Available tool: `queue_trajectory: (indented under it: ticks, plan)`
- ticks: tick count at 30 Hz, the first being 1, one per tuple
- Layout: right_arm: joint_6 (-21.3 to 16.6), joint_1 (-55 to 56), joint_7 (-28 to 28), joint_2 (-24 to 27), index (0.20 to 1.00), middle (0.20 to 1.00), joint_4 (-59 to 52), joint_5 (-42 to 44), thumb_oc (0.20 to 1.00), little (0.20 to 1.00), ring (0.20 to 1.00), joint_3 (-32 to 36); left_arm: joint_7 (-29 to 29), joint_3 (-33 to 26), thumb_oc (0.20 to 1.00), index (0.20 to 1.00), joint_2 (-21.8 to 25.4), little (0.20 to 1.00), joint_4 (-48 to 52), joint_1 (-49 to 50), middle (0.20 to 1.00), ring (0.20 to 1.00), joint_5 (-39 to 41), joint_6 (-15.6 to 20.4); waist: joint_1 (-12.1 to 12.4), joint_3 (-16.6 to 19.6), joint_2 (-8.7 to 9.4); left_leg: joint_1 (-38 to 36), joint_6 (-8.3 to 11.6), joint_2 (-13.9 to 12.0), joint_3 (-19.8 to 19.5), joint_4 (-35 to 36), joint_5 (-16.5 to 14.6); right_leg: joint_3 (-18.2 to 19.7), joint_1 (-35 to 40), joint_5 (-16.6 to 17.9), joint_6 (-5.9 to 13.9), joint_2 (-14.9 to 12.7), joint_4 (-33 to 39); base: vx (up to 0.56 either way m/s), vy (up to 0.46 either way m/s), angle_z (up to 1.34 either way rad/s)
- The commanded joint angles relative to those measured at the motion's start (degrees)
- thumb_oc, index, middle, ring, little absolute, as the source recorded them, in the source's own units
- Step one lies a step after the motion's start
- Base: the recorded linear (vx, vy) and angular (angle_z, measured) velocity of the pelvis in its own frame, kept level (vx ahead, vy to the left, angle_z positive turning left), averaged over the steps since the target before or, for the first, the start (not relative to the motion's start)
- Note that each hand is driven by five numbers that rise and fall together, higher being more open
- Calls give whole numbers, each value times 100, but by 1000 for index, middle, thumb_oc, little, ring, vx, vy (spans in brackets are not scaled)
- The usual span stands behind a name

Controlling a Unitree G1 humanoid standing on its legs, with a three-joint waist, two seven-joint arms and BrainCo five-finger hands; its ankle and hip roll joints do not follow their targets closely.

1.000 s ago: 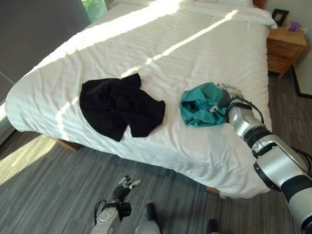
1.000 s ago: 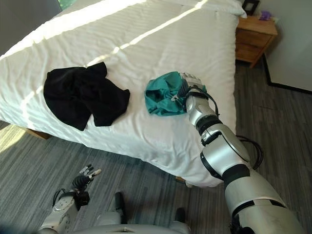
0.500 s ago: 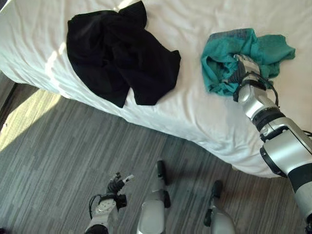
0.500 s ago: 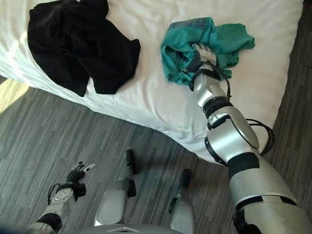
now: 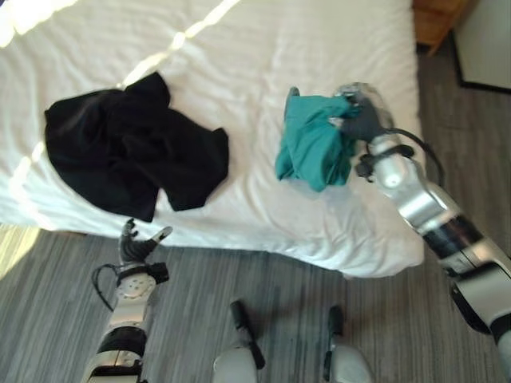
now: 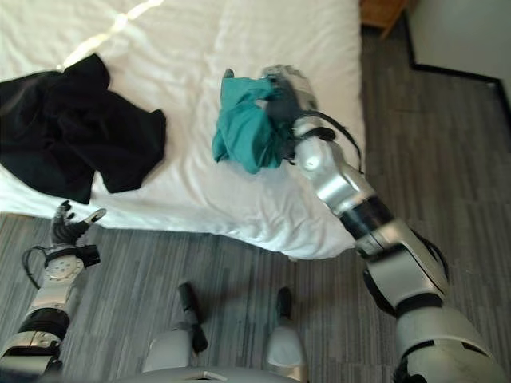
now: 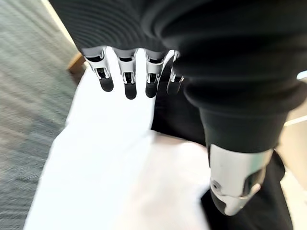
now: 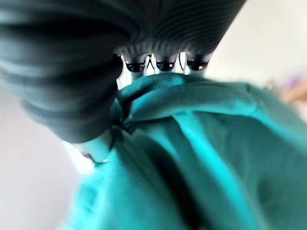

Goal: Pick up bed clothes into laundry basket.

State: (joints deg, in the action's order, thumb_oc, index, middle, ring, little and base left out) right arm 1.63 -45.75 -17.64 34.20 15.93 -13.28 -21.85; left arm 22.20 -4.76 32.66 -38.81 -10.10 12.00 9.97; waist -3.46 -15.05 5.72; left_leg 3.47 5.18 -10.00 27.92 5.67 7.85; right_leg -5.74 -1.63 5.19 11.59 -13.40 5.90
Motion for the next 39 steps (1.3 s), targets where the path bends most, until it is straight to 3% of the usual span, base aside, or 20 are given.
queue_trajectory:
  ticks: [1, 3, 4, 6, 7, 8, 9, 10, 11, 14, 15, 16, 17, 21, 25, 26, 30, 31, 34, 39]
  plan:
    - [-117, 1118, -224, 502, 200, 200, -51, -38, 200, 200, 200, 905, 266, -17, 1000, 1000, 645, 1000, 129, -177, 1000, 1000, -885, -42, -382, 734, 96, -428, 397, -334, 186, -67, -891, -93, -231, 360, 323, -900, -90, 64, -24, -20]
    - [-172, 2045, -244, 606, 200, 200, -31, 223, 200, 200, 200, 1579, 281, -182, 1000, 1000, 777, 1000, 397, -69, 1000, 1000, -1096, -37, -530, 835, 81, -541, 387, -321, 225, -67, -975, -106, -168, 363, 341, -902, -90, 72, -10, -16]
    - [-320, 2146, 135, 943, 200, 200, 187, 570, 200, 200, 200, 1678, -276, -468, 1000, 1000, 2899, 1000, -1013, -1063, 1000, 1000, -697, -361, -633, 966, -24, -567, 395, -324, 290, -67, -909, -94, -190, 470, 341, -898, -90, 92, 28, -25]
    - [-247, 3374, -56, 615, 200, 200, -258, 521, 200, 200, 200, 2310, 0, -227, 1000, 1000, 2171, 1000, -216, -727, 1000, 1000, -1281, -234, -910, 1018, -23, -683, 401, -315, 330, -67, -1018, -106, -148, 436, 341, -909, -90, 72, 12, -31]
    - [-365, 3888, 126, 679, 200, 200, -128, 578, 200, 200, 200, 2553, -83, -338, 1000, 1000, 2877, 1000, 712, -652, 1000, 1000, -1386, 345, -781, 1074, -88, -655, 384, -289, 287, -67, -993, -161, -126, 450, 341, -925, -90, 51, -23, -9]
    - [-383, 4193, 80, 649, 200, 200, -57, 573, 200, 200, 200, 2742, -12, -34, 1000, 1000, 2684, 1000, 1081, -833, 1000, 1000, -1992, 90, -921, 1101, -86, -670, 381, -272, 289, -67, -1024, -192, -108, 464, 341, -936, -90, 49, -17, 3]
    - [-452, 4402, 216, 617, 200, 200, 377, 832, 200, 200, 200, 2870, 18, -582, 1000, 1000, 3063, 1000, 137, -836, 1000, 1000, -1461, -308, -812, 1126, -155, -687, 384, -269, 271, -67, -1038, -243, -88, 445, 341, -946, -90, 34, -11, 14]
    - [-467, 4509, 197, 445, 200, 200, 636, 985, 200, 200, 200, 2856, -221, -533, 1000, 1000, 3370, 1000, -296, -1061, 1000, 1000, -1461, -286, -949, 1163, -168, -690, 392, -281, 320, -67, -1012, -224, -111, 484, 341, -941, -90, 55, 2, -17]
    - [-452, 4885, 322, 590, 200, 200, 790, 1234, 200, 200, 200, 3065, -518, -101, 1000, 1000, 3883, 1000, -31, -1305, 1000, 1000, -1365, 588, -1123, 1195, -195, -762, 428, -284, 389, -67, -1032, -190, -115, 516, 341, -932, -90, 55, 0, -19]
    - [-652, 5102, 460, 536, 200, 200, 1321, 1432, 200, 200, 200, 2874, -292, 629, 1000, 1000, 3862, 1000, -1298, -2080, 1000, 1000, -1371, 551, -1403, 1243, -253, -842, 445, -248, 532, -67, -1037, -155, -137, 533, 341, -933, -90, 75, 17, -25]
    - [-580, 5304, 351, 339, 200, 200, 1504, 1320, 200, 200, 200, 2798, 101, 1690, 1000, 1000, 3068, 1000, -1200, -3013, 1000, 1000, -1891, -16, -1526, 1221, -244, -840, 426, -252, 542, -67, -1051, -172, -143, 534, 341, -922, -90, 38, -3, 4]
    - [-560, 5349, 366, 323, 200, 200, 1834, 1299, 200, 200, 200, 2711, 276, 2187, 1000, 1000, 2787, 1000, -993, -3756, 1000, 1000, -1978, -67, -1580, 1209, -251, -819, 435, -255, 524, -67, -1050, -207, -142, 506, 341, -918, -90, 27, 17, 13]
    - [-566, 5421, 448, 417, 200, 200, 2333, 1386, 200, 200, 200, 2706, 64, 2571, 1000, 1000, 3387, 1000, -2076, -4079, 1000, 1000, -2342, -584, -1535, 1191, -310, -779, 435, -260, 526, -67, -1015, -268, -150, 516, 341, -946, -90, 21, 52, -1]
    - [-522, 6045, 405, 6, 200, 200, 3354, 1420, 200, 200, 200, 2836, 433, 1988, 1000, 1000, 3179, 1000, -2172, -3416, 1000, 1000, -2390, -346, -1433, 1031, -183, -691, 406, -286, 473, -67, -1006, -295, -213, 520, 341, -931, -90, 30, 6, -19]
    - [-549, 5940, 611, -148, 200, 200, 4693, 1764, 200, 200, 200, 2816, 243, 1800, 1000, 1000, 3215, 1000, -2427, -3235, 1000, 1000, -2235, -227, -1184, 889, -200, -614, 386, -313, 385, -67, -1058, -396, -220, 518, 341, -938, -90, 9, -19, 9]
    - [-525, 5861, 748, -70, 200, 200, 4847, 1794, 200, 200, 200, 2674, 260, 2453, 1000, 1000, 3246, 1000, -2769, -4098, 1000, 1000, -2336, -365, -1311, 926, -223, -647, 397, -326, 434, -67, -1068, -354, -235, 552, 341, -914, -90, 60, 16, 15]
    - [-528, 5889, 812, 201, 200, 200, 5140, 1687, 200, 200, 200, 2810, -405, 2719, 1000, 1000, 4004, 1000, -3743, -4334, 1000, 1000, -2437, -341, -1266, 930, -371, -686, 421, -305, 544, -67, -1076, -393, -304, 586, 341, -902, -90, 66, 71, -2]
    - [-502, 5805, 780, 215, 200, 200, 5177, 1654, 200, 200, 200, 2751, -195, 3233, 1000, 1000, 3654, 1000, -3670, -4970, 1000, 1000, -2781, -595, -1328, 935, -406, -670, 422, -315, 549, -67, -1077, -413, -322, 592, 341, -899, -90, 4, 9, 8]
    - [-454, 5578, 670, -65, 200, 200, 5502, 1572, 200, 200, 200, 2636, 217, 3041, 1000, 1000, 2427, 1000, -3406, -4941, 1000, 1000, -3383, -926, -1309, 700, -270, -459, 388, -350, 403, -67, -1061, -460, -435, 547, 341, -901, -90, -63, 8, 21]
    - [-466, 5387, 616, -114, 200, 200, 5556, 1596, 200, 200, 200, 2324, 288, 3302, 1000, 1000, 2396, 1000, -3690, -5225, 1000, 1000, -3303, -865, -1371, 354, -151, -170, 419, -436, 354, -67, -943, -356, -733, 601, 341, -859, -90, -123, 1, -2]
